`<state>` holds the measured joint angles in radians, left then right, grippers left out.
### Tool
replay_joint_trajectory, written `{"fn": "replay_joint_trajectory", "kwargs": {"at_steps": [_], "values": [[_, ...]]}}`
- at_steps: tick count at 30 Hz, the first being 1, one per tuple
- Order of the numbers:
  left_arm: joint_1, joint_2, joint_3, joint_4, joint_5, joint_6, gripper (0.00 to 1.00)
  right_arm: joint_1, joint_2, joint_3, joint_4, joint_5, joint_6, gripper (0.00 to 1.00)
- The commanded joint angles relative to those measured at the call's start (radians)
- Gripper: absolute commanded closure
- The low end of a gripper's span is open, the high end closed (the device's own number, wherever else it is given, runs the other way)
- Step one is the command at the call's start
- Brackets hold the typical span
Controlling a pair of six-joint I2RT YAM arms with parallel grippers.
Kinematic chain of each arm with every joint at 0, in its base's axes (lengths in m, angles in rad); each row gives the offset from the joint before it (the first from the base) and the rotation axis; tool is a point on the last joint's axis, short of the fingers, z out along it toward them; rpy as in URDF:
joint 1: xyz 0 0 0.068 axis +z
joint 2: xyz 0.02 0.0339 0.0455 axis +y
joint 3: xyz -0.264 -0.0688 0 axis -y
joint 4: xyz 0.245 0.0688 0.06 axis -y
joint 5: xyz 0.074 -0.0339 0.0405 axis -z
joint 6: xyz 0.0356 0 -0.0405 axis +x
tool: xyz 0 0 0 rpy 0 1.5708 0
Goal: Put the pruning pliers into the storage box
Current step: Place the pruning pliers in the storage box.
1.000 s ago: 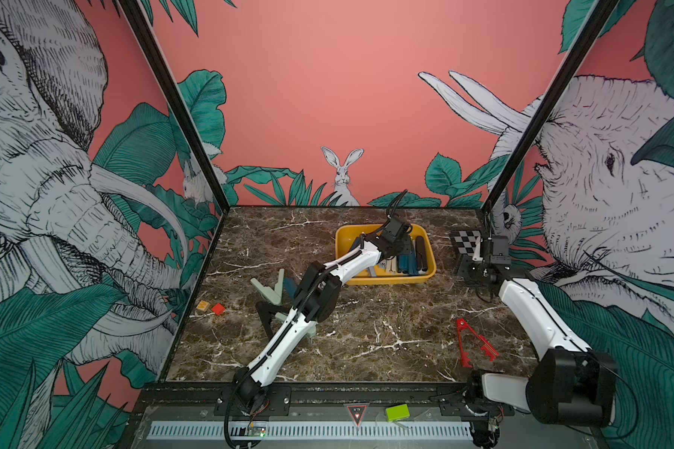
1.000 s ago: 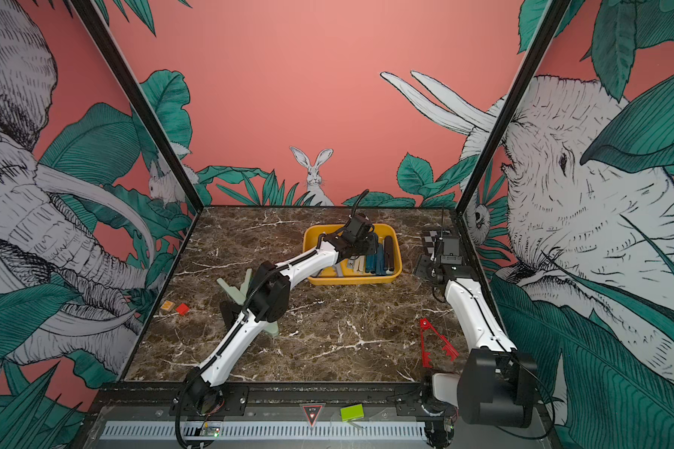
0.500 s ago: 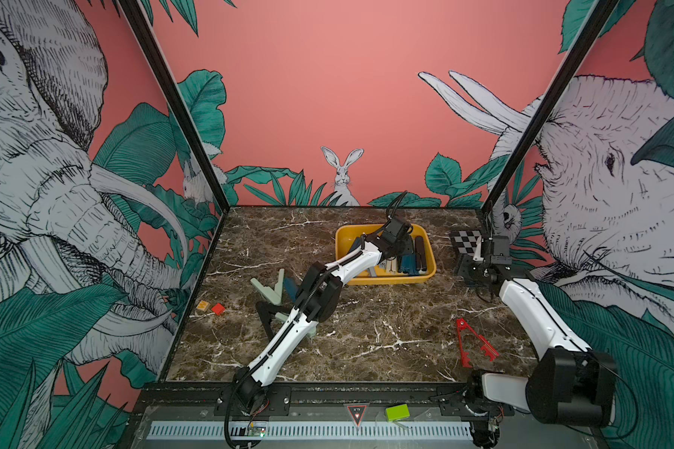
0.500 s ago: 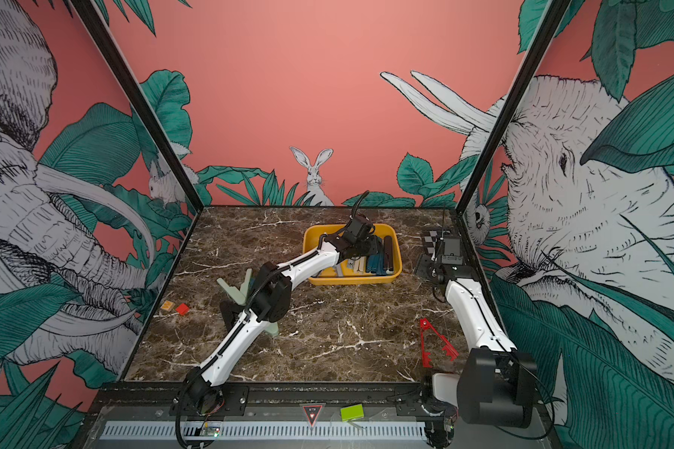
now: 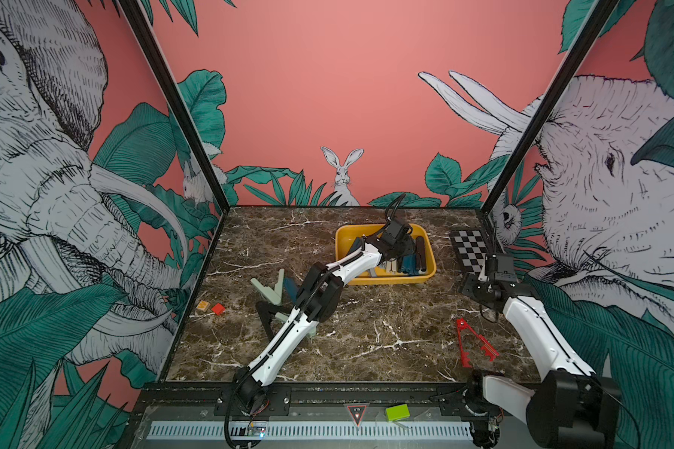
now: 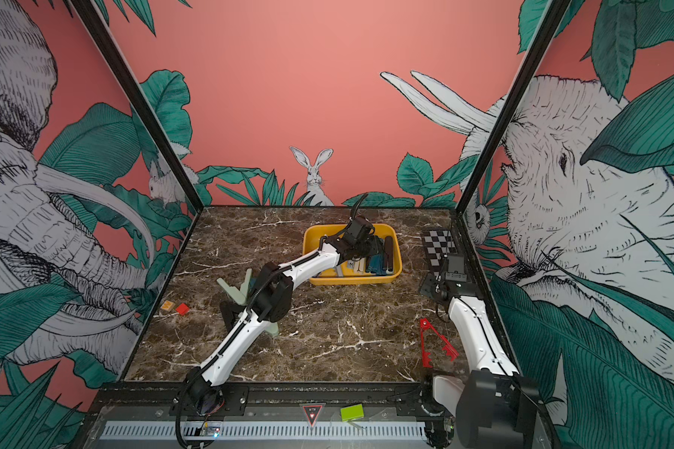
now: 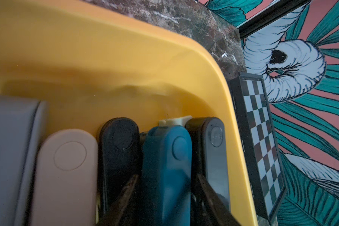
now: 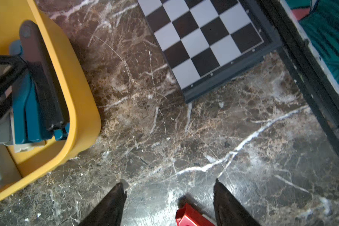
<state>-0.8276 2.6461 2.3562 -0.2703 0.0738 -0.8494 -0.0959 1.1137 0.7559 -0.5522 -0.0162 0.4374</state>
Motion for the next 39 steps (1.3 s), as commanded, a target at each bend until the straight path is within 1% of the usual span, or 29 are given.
{"fn": "replay_joint_trajectory", "kwargs": {"at_steps": [1,4,6,8,10,12,16,18,20,23,28,32,36,39], "values": [[-0.005,-0.113,-0.051,0.03,-0.01,0.0,0.49,-0.004,-0.048,-0.032,-0.069,-0.001,0.04,0.34],[-0.008,-0.152,-0.058,0.04,-0.023,0.037,0.44,-0.003,-0.087,-0.057,-0.106,-0.038,0.051,0.4],[-0.007,-0.179,-0.062,0.042,-0.027,0.063,0.39,-0.003,-0.114,-0.062,-0.15,-0.036,0.042,0.43],[-0.007,-0.206,-0.079,0.054,-0.032,0.082,0.33,-0.002,-0.144,-0.068,-0.185,-0.025,0.041,0.47],[-0.007,-0.237,-0.119,0.082,-0.039,0.098,0.24,0.001,-0.171,-0.085,-0.208,-0.03,0.062,0.52],[-0.007,-0.272,-0.159,0.112,-0.045,0.119,0.19,0.024,-0.185,-0.116,-0.221,-0.042,0.1,0.55],[-0.007,-0.353,-0.231,0.136,-0.088,0.188,0.07,0.094,-0.215,-0.161,-0.262,0.003,0.149,0.57],[-0.007,-0.401,-0.276,0.153,-0.109,0.224,0.01,0.12,-0.227,-0.172,-0.266,0.011,0.179,0.59],[-0.007,-0.447,-0.322,0.166,-0.129,0.259,0.01,0.138,-0.23,-0.18,-0.287,0.02,0.207,0.61],[-0.005,-0.525,-0.423,0.226,-0.162,0.29,0.01,0.169,-0.237,-0.223,-0.29,0.031,0.242,0.62],[0.007,-0.615,-0.543,0.272,-0.162,0.312,0.01,0.207,-0.256,-0.27,-0.278,0.068,0.299,0.64],[0.023,-0.666,-0.622,0.308,-0.149,0.307,0.01,0.226,-0.218,-0.281,-0.26,0.106,0.323,0.63],[0.04,-0.717,-0.691,0.326,-0.146,0.309,0.01,0.227,-0.168,-0.324,-0.195,0.112,0.335,0.63],[0.052,-0.751,-0.736,0.336,-0.155,0.316,0.01,0.232,-0.157,-0.328,-0.162,0.1,0.328,0.71]]}}
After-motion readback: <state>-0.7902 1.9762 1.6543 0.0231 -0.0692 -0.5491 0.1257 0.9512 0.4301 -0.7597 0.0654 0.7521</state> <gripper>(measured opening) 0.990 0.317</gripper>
